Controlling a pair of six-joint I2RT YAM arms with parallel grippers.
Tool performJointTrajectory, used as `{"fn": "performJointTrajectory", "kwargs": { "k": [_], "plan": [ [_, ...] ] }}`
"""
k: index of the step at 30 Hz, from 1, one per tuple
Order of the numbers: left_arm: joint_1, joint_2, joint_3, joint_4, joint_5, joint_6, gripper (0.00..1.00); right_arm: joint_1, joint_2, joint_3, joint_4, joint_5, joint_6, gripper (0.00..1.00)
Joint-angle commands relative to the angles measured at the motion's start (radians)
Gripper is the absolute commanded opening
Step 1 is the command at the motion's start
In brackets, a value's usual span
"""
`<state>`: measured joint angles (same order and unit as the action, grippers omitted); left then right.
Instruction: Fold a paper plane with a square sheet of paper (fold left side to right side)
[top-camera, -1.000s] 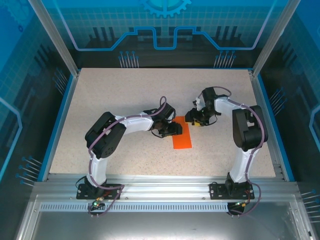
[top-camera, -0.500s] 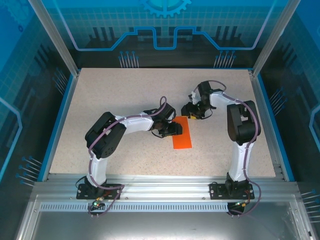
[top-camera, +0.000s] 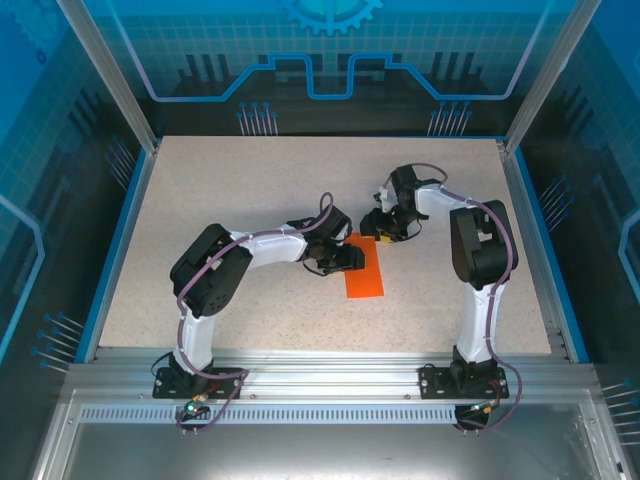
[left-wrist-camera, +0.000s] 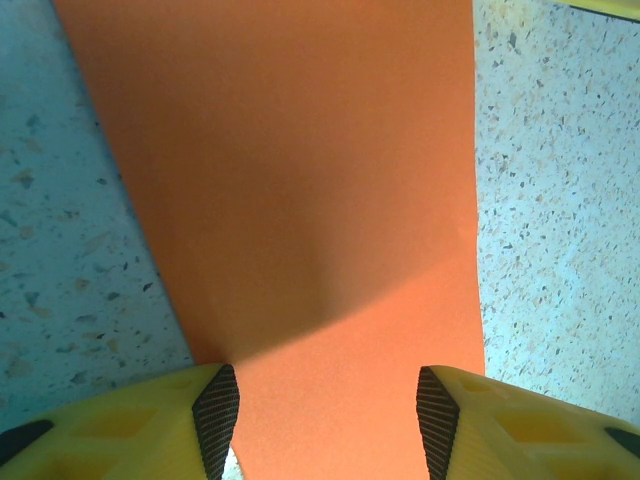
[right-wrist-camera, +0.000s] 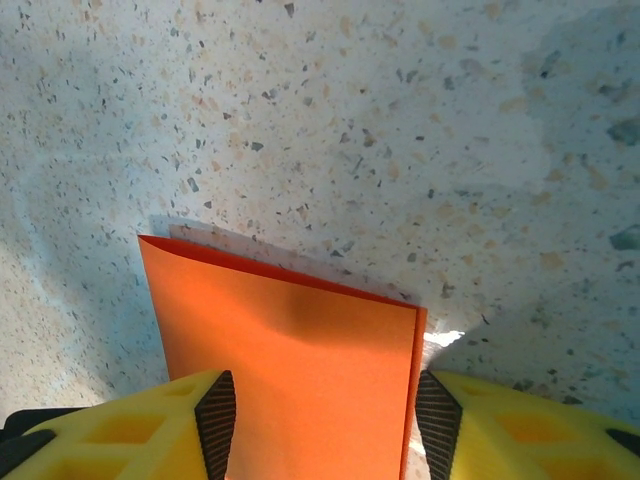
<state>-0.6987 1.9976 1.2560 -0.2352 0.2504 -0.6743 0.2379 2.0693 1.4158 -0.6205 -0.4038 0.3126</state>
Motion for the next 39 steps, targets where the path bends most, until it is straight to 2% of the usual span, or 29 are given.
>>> {"fn": "performJointTrajectory", "kwargs": {
  "k": [1,20,30,39],
  "plan": [
    [-0.012,0.024,0.006,-0.081,-0.014,0.022,0.56,0.012,-0.013,0.012,-0.02,0.033,-0.007,0.55],
    [-0.012,0.024,0.0,-0.077,-0.016,0.021,0.56,0.034,0.014,0.023,-0.036,-0.044,-0.001,0.54],
    [-0.012,0.023,0.001,-0.081,-0.017,0.022,0.56,0.028,-0.066,-0.003,-0.041,-0.074,0.0,0.52],
    [-0.012,0.008,-0.008,-0.065,-0.013,0.025,0.56,0.01,-0.127,-0.114,-0.02,-0.132,0.017,0.5]
  ]
}}
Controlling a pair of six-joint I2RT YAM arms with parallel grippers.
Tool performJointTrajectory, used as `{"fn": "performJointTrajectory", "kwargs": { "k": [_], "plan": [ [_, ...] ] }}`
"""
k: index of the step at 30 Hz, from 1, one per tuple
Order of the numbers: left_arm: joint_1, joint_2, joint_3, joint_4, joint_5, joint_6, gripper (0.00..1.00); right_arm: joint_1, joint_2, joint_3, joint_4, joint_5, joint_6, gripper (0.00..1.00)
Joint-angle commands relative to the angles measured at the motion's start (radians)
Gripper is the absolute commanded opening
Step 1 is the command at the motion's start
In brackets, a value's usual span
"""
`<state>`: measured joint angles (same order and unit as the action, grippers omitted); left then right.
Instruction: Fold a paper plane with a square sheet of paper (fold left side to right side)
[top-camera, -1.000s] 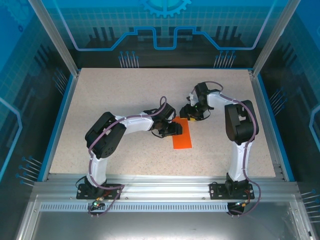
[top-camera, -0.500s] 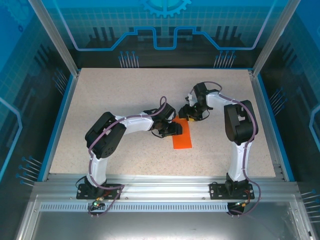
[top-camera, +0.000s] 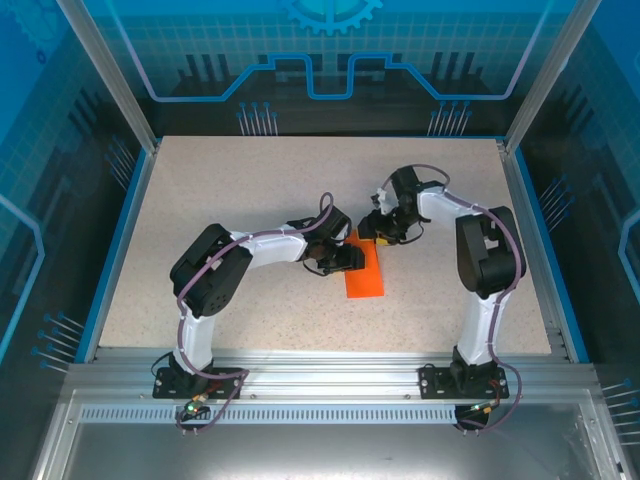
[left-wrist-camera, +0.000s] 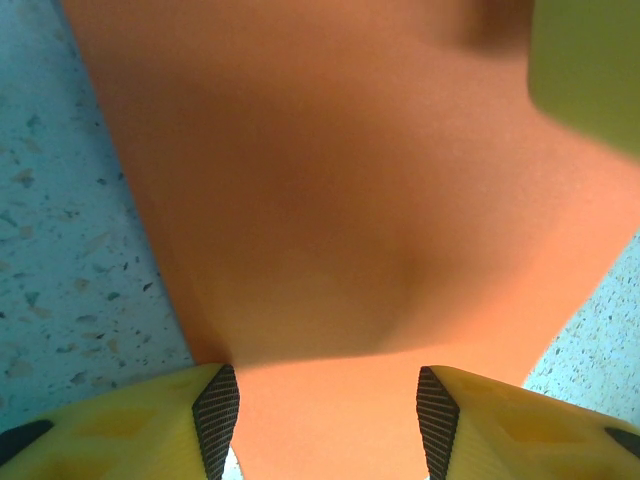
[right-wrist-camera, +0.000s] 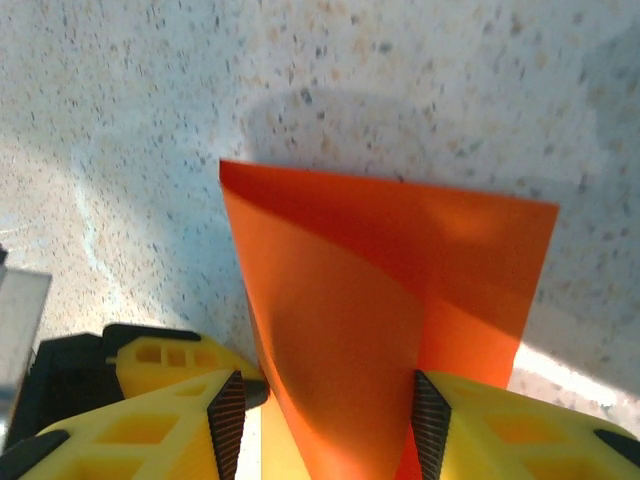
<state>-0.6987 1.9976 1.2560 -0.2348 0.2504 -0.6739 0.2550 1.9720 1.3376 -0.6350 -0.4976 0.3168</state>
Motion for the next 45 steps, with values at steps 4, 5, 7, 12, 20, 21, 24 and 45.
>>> {"fn": "performJointTrajectory", "kwargs": {
  "k": [4,5,7,12,20,21,24,45],
  "plan": [
    [-0.012,-0.001,-0.01,-0.064,-0.01,0.029,0.56,-0.017,-0.035,-0.065,0.0,-0.043,0.019,0.5],
    [-0.012,-0.004,-0.01,-0.063,-0.01,0.03,0.56,-0.018,-0.037,-0.071,0.003,-0.045,0.023,0.5],
    [-0.012,-0.006,-0.011,-0.063,-0.01,0.033,0.56,-0.019,-0.046,-0.084,0.007,-0.054,0.031,0.5],
    [-0.012,-0.052,-0.032,-0.04,-0.018,0.052,0.57,-0.023,-0.066,-0.116,0.021,-0.093,0.049,0.44],
    [-0.039,-0.33,-0.183,0.07,-0.1,0.167,0.62,-0.03,-0.114,-0.168,0.004,-0.101,0.072,0.35],
    [-0.057,-0.361,-0.194,0.059,-0.129,0.19,0.62,-0.031,-0.121,-0.17,-0.003,-0.106,0.075,0.34],
    [-0.131,-0.413,-0.216,0.034,-0.213,0.251,0.63,-0.03,-0.131,-0.174,-0.036,-0.109,0.082,0.34],
    [-0.449,-0.085,0.141,-0.277,-0.701,0.329,0.71,-0.029,-0.173,-0.182,-0.062,-0.198,0.15,0.25]
  ]
}}
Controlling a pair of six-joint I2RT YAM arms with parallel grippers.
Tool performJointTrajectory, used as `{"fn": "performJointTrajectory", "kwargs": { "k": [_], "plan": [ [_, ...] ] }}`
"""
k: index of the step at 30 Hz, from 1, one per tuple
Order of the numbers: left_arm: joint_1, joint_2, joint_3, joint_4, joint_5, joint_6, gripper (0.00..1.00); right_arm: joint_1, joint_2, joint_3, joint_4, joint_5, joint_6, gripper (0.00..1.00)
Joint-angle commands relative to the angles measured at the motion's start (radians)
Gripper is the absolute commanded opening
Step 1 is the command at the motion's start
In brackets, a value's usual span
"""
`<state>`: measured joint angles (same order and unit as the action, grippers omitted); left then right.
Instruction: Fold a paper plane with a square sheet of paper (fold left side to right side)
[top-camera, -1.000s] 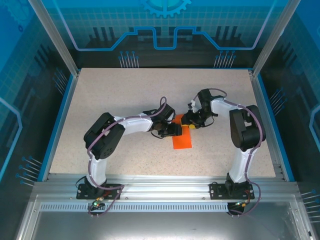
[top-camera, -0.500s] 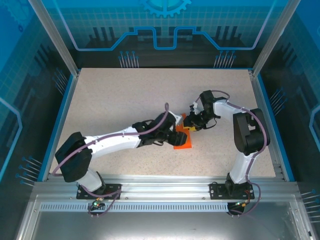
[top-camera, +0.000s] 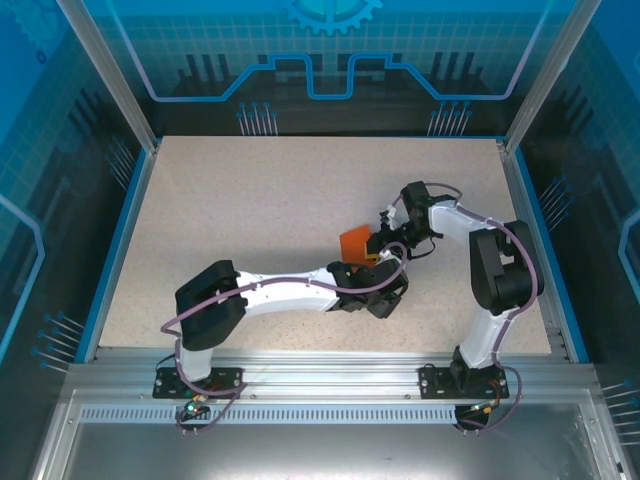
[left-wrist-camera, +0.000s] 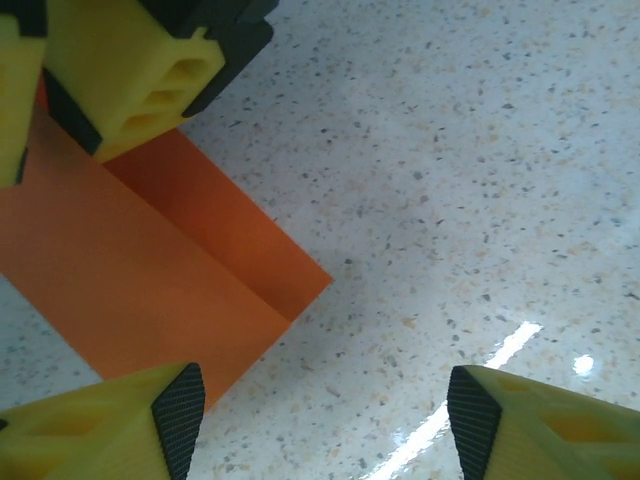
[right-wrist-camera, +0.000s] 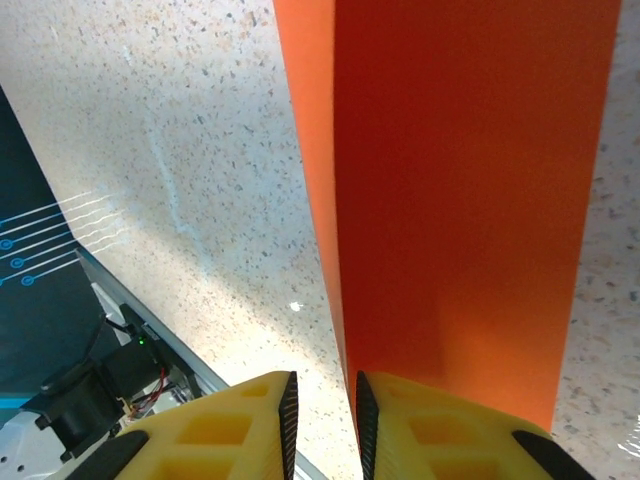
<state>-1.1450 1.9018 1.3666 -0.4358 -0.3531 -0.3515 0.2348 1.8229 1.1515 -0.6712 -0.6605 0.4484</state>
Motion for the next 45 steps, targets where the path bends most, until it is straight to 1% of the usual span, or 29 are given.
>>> {"fn": "performJointTrajectory", "kwargs": {
  "k": [1,13,16,19,26,28,30,35,43,45],
  "plan": [
    [-0.002,0.015,0.032,-0.081,-0.104,0.008,0.71,-0.009,-0.023,0.007,-0.027,-0.036,0.017,0.25],
    [-0.005,0.102,0.107,-0.115,-0.11,0.027,0.69,-0.002,-0.022,0.002,-0.016,-0.04,0.033,0.25],
    [-0.005,0.126,0.133,-0.133,-0.121,0.031,0.66,0.001,-0.023,0.0,-0.013,-0.04,0.035,0.25],
    [-0.007,0.147,0.156,-0.155,-0.147,0.029,0.59,0.003,-0.019,-0.006,-0.006,-0.04,0.038,0.25],
    [-0.007,0.145,0.163,-0.16,-0.155,0.029,0.34,0.006,-0.014,-0.01,-0.014,-0.024,0.028,0.25],
    [-0.007,0.14,0.16,-0.154,-0.148,0.03,0.28,0.006,-0.013,-0.009,-0.014,-0.019,0.026,0.25],
    [-0.007,0.129,0.15,-0.14,-0.137,0.032,0.26,0.007,-0.01,-0.01,-0.018,-0.014,0.022,0.25],
    [-0.004,0.105,0.13,-0.116,-0.122,0.03,0.14,0.008,-0.007,-0.004,-0.026,-0.003,0.014,0.25],
    [0.01,0.096,0.119,-0.115,-0.09,0.02,0.04,0.007,-0.025,0.004,-0.027,0.001,0.001,0.26],
    [0.017,0.088,0.108,-0.108,-0.073,0.016,0.02,0.006,-0.041,0.01,-0.026,0.005,-0.004,0.28]
  ]
}}
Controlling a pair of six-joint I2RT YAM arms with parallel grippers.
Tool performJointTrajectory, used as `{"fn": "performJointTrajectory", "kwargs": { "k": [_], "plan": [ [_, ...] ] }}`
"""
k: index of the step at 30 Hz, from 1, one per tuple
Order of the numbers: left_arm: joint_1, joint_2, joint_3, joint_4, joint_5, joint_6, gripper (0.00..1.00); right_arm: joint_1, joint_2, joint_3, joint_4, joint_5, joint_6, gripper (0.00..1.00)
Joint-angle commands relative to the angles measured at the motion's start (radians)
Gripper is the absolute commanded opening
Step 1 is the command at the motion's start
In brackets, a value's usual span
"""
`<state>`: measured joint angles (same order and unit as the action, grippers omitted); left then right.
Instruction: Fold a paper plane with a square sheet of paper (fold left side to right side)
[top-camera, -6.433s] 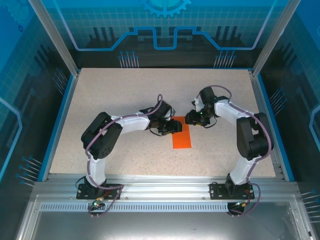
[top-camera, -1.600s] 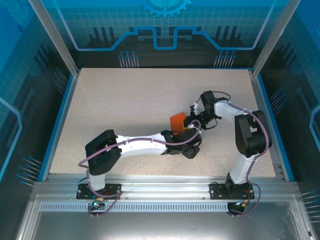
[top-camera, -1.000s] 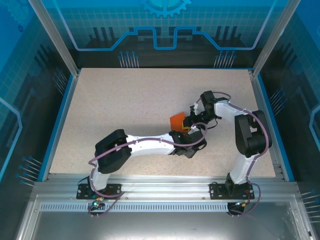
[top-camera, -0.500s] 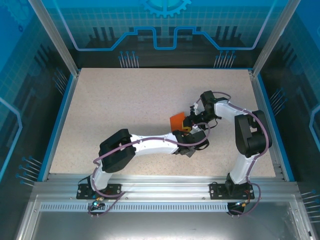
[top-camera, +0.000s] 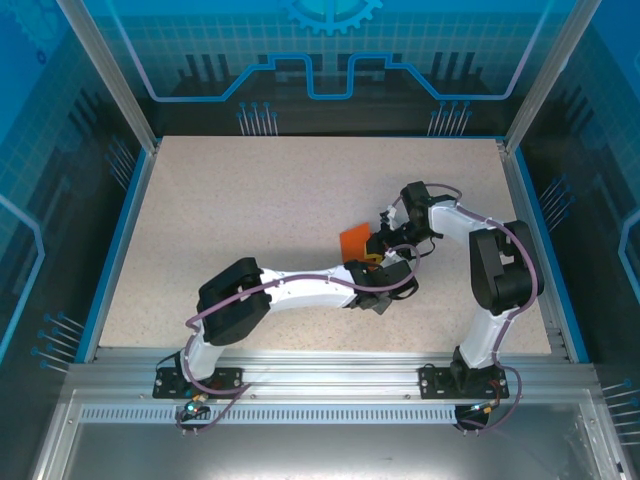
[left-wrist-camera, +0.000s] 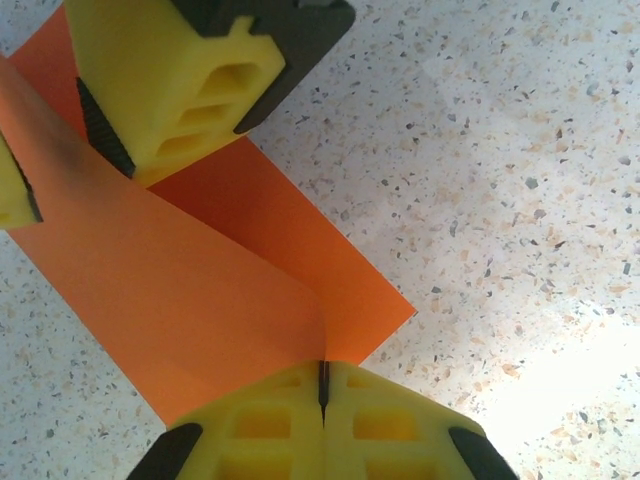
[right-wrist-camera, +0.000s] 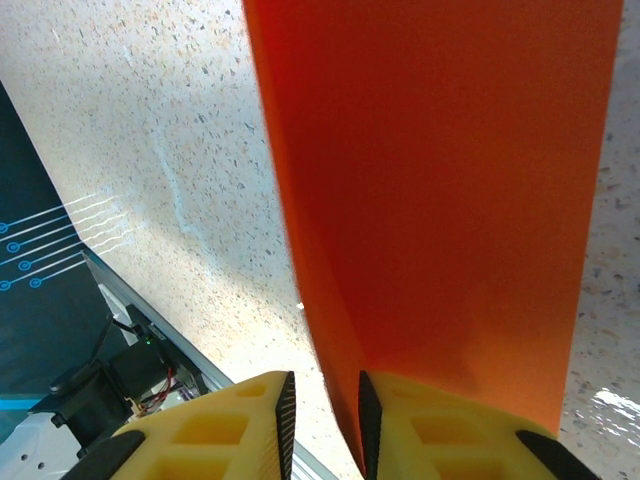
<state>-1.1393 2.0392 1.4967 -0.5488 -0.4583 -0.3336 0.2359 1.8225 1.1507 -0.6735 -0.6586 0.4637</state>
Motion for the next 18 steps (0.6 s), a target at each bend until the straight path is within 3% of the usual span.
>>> {"fn": "performJointTrajectory", "kwargs": {
  "k": [1,7,10,14,18],
  "plan": [
    [0.016,-0.055,-0.031,0.012,0.045,-0.003,0.01,0.001,-0.052,0.013,-0.022,0.009,-0.017,0.32],
    [0.045,-0.097,-0.082,0.059,0.134,-0.01,0.0,-0.062,-0.191,0.012,-0.014,0.049,-0.018,0.56],
    [0.07,-0.126,-0.117,0.089,0.189,-0.024,0.0,-0.11,-0.253,-0.009,-0.035,0.074,-0.028,0.57],
    [0.115,-0.169,-0.17,0.132,0.283,-0.039,0.0,-0.129,-0.31,-0.088,-0.033,0.118,-0.027,0.4],
    [0.157,-0.202,-0.224,0.175,0.348,-0.063,0.0,-0.12,-0.365,-0.233,0.087,0.093,0.024,0.23]
  ]
}}
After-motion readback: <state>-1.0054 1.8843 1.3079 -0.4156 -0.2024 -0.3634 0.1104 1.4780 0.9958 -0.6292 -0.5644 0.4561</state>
